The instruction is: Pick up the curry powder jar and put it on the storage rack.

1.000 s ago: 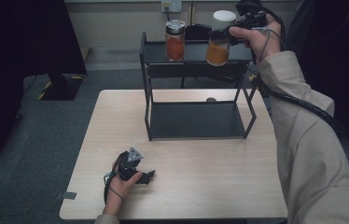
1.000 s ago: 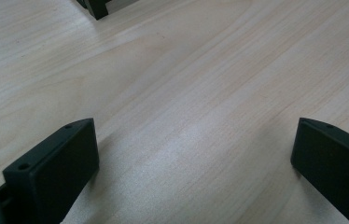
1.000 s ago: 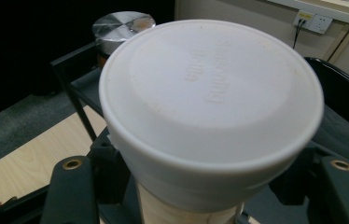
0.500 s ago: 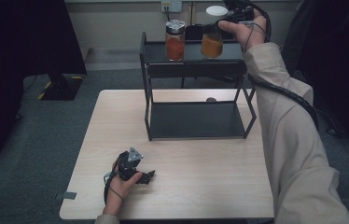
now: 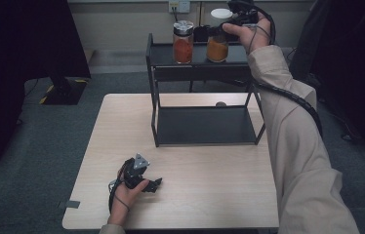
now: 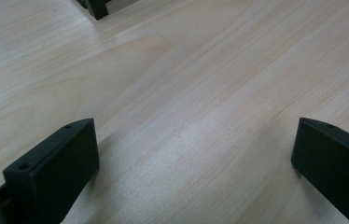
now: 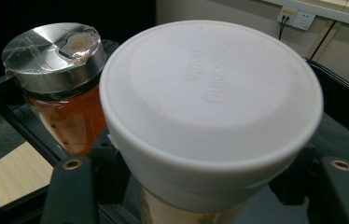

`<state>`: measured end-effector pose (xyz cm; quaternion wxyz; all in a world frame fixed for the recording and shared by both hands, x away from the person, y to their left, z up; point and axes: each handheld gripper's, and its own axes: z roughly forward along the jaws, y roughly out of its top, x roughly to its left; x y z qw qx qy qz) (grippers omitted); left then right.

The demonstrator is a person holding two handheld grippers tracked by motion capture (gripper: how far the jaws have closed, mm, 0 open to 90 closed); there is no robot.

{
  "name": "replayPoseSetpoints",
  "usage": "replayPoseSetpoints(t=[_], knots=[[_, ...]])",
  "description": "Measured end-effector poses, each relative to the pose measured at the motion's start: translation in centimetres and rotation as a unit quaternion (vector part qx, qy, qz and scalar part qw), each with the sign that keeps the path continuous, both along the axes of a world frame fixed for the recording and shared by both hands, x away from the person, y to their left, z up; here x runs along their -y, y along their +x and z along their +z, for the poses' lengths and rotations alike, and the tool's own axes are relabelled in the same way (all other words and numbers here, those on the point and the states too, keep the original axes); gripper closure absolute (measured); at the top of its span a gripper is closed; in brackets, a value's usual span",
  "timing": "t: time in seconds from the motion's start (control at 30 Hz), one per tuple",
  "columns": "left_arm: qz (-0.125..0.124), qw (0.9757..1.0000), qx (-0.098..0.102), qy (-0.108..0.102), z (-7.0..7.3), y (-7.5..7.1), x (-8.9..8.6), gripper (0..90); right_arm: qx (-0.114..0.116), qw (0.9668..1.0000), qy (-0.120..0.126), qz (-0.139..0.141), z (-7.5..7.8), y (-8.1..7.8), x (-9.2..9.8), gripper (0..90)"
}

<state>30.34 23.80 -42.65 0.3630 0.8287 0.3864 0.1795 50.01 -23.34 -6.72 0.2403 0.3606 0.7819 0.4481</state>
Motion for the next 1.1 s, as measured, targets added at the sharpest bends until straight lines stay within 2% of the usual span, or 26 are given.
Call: replayPoseSetpoints(t=[0.27,0.37,0.53,0.77,0.83,0.93,1.1], knots=[[0.001,1.0,0.0,-0.002,0.0,0.0,0.0,0.0,0.003,0.9998,0.018,-0.008,-0.7,0.0,0.3,34.6],[0.001,1.0,0.0,-0.002,0.0,0.0,0.0,0.0,0.01,0.9999,0.012,-0.003,-0.9,0.0,0.0,34.3],[0.001,1.0,0.0,-0.002,0.0,0.0,0.0,0.0,0.009,0.9998,0.017,-0.003,-1.1,0.0,0.2,32.4],[0.002,1.0,0.0,-0.002,-0.1,0.0,0.0,0.0,-0.002,0.9996,0.028,-0.012,-1.4,-0.2,0.9,7.2],[0.001,1.0,0.0,-0.002,-0.1,0.0,0.0,0.0,-0.006,0.9994,0.032,-0.011,-1.5,-0.3,1.4,5.7],[0.001,1.0,0.0,-0.002,-0.1,0.0,0.0,0.0,0.001,0.999,0.041,-0.017,-1.7,-0.8,2.0,0.2],[0.002,1.0,0.0,-0.002,0.0,0.0,0.0,0.0,0.001,0.9986,0.047,-0.025,-1.9,-1.6,2.9,0.0]])
